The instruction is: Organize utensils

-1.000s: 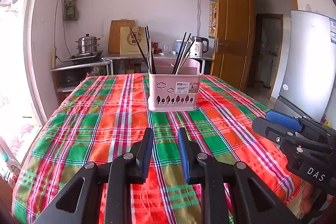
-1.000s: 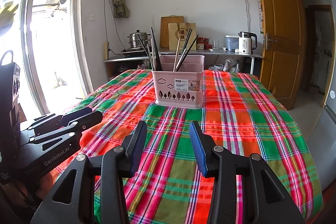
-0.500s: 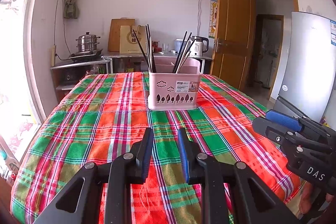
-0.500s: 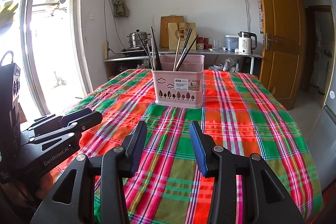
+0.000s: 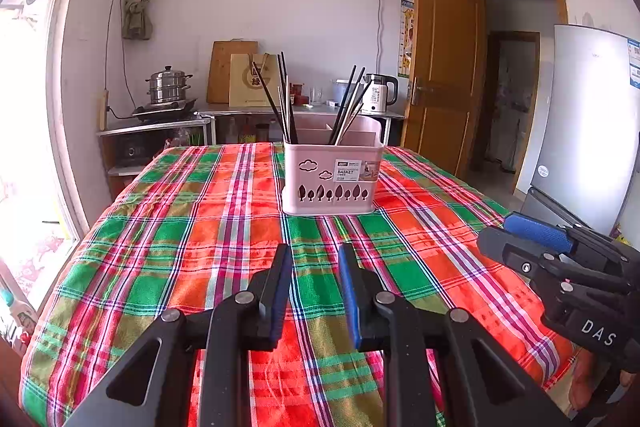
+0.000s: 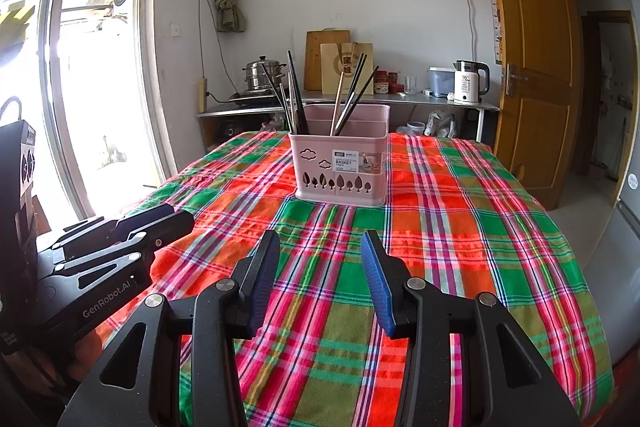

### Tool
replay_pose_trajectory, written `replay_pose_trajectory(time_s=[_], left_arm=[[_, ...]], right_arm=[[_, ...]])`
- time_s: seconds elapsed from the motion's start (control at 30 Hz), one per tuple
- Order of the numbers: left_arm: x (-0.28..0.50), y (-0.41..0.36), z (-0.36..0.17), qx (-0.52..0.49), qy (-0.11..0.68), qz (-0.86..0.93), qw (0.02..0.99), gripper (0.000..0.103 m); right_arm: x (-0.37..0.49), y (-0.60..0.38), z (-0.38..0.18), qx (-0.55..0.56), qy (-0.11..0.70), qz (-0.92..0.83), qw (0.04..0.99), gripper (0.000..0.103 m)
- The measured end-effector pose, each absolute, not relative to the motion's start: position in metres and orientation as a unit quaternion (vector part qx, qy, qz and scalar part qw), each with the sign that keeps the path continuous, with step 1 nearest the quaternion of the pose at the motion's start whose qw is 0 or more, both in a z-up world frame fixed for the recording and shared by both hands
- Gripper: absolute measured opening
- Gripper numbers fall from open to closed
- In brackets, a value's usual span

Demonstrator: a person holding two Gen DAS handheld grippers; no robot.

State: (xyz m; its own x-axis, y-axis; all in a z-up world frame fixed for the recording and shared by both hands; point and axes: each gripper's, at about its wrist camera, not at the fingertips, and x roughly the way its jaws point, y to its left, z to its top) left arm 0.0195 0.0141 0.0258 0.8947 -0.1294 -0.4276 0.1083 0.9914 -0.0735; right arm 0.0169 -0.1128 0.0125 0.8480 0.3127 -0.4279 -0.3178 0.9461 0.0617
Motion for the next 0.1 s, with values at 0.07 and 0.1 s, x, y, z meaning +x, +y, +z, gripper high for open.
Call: replay_pose_trajectory(time_s=[0.07, 0.1], left_arm=[[0.0196, 0.0143, 0.0259, -0.026, 0.221, -0.062, 0.973, 0.023], [0.0198, 0.0144, 0.0257, -0.027, 0.222, -0.061, 0.973, 0.023]], right_arm=[[0.0168, -0.1126, 0.0125, -0.006, 0.222, 0.164, 0.961, 0.043], [0.0168, -0.1126, 0.0125, -0.006, 0.222, 0.164, 0.961, 0.043]])
